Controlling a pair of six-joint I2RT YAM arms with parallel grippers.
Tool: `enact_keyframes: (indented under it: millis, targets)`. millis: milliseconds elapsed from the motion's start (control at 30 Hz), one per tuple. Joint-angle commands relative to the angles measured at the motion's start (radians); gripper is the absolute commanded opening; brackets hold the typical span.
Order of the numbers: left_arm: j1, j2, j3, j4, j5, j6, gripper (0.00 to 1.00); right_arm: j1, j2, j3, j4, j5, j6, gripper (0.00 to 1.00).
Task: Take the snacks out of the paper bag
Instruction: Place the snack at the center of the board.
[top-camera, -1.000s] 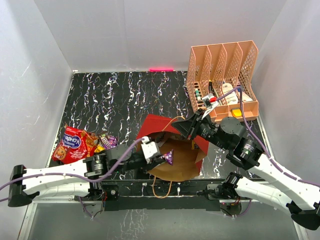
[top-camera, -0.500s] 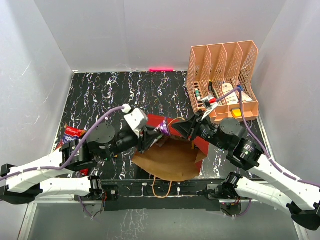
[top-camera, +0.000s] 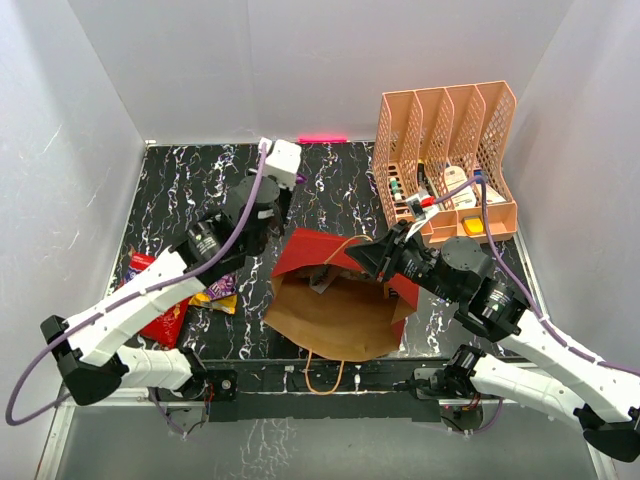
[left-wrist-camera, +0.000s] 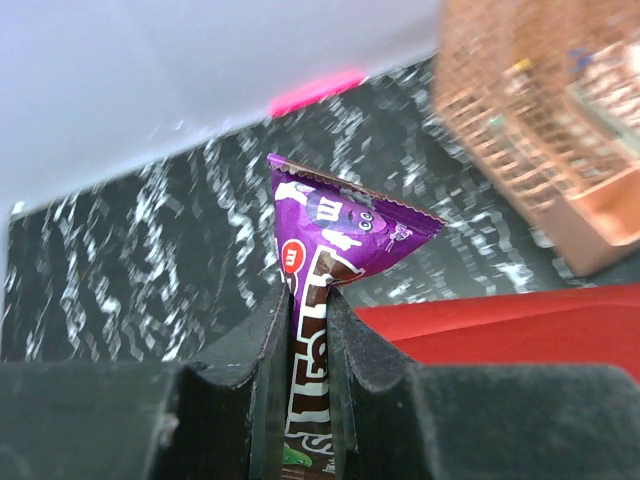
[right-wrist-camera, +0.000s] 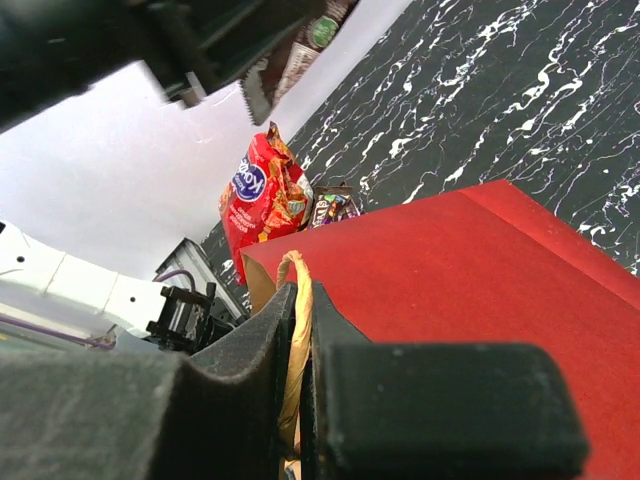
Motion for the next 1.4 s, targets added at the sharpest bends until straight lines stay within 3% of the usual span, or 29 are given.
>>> enact_keyframes:
  millis: [0, 200, 533, 867, 1133, 1233, 1367]
  targets:
    - [0.154, -0.020, -0.058, -0.102, 0.054, -0.122, 0.00, 0.000, -0.005, 0.034, 0.021, 0.018, -0.005, 0.07]
    - [0.284, -0.106, -0.284, -0.207, 0.095, -0.404, 0.00, 0.001, -0.004, 0.045, 0.009, 0.038, -0.021, 0.07]
    - [0.298, -0.161, -0.606, -0.195, 0.139, -0.692, 0.00, 0.001, 0.008, 0.026, 0.034, 0.016, -0.015, 0.07]
    - [0.298, -0.016, -0.674, -0.164, 0.168, -0.859, 0.02, 0.001, -0.016, 0.013, 0.035, 0.007, 0.001, 0.07]
    - [0.298, 0.007, -0.734, -0.154, 0.157, -0.949, 0.03, 0.001, -0.023, 0.002, 0.040, 0.003, 0.009, 0.07]
    - [0.298, -0.006, -0.737, -0.158, 0.179, -0.947, 0.09, 0.000, -0.027, 0.003, 0.040, 0.006, 0.009, 0.07]
    - [0.298, -0.047, -0.681, -0.217, 0.196, -0.938, 0.23, 0.000, -0.031, 0.004, 0.037, 0.006, 0.009, 0.07]
